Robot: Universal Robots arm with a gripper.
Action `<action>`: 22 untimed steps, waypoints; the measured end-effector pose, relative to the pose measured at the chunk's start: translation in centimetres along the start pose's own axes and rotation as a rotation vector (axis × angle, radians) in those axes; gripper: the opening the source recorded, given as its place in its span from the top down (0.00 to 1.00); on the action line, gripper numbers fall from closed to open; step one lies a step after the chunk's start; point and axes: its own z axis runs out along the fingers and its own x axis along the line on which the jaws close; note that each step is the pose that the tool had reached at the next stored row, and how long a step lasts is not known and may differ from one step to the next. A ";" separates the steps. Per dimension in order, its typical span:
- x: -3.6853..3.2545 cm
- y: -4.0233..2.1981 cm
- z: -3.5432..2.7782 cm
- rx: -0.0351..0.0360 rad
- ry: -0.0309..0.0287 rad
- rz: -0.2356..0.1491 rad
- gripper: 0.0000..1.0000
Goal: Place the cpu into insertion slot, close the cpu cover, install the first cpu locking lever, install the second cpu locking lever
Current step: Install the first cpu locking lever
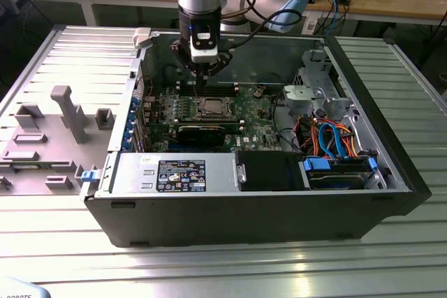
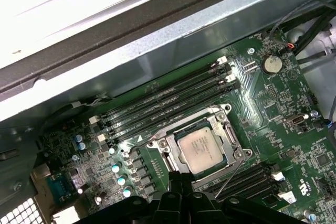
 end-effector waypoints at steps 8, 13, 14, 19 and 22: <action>0.05 -0.03 0.27 -0.0038 0.0006 -0.136 0.89; 0.92 -0.41 0.24 -0.0057 -0.0037 -0.140 0.89; 1.14 -0.51 0.24 -0.0060 -0.0044 -0.140 0.89; 1.42 -0.64 0.23 -0.0061 -0.0046 -0.142 0.89; 1.44 -0.64 0.23 -0.0062 -0.0045 -0.145 0.89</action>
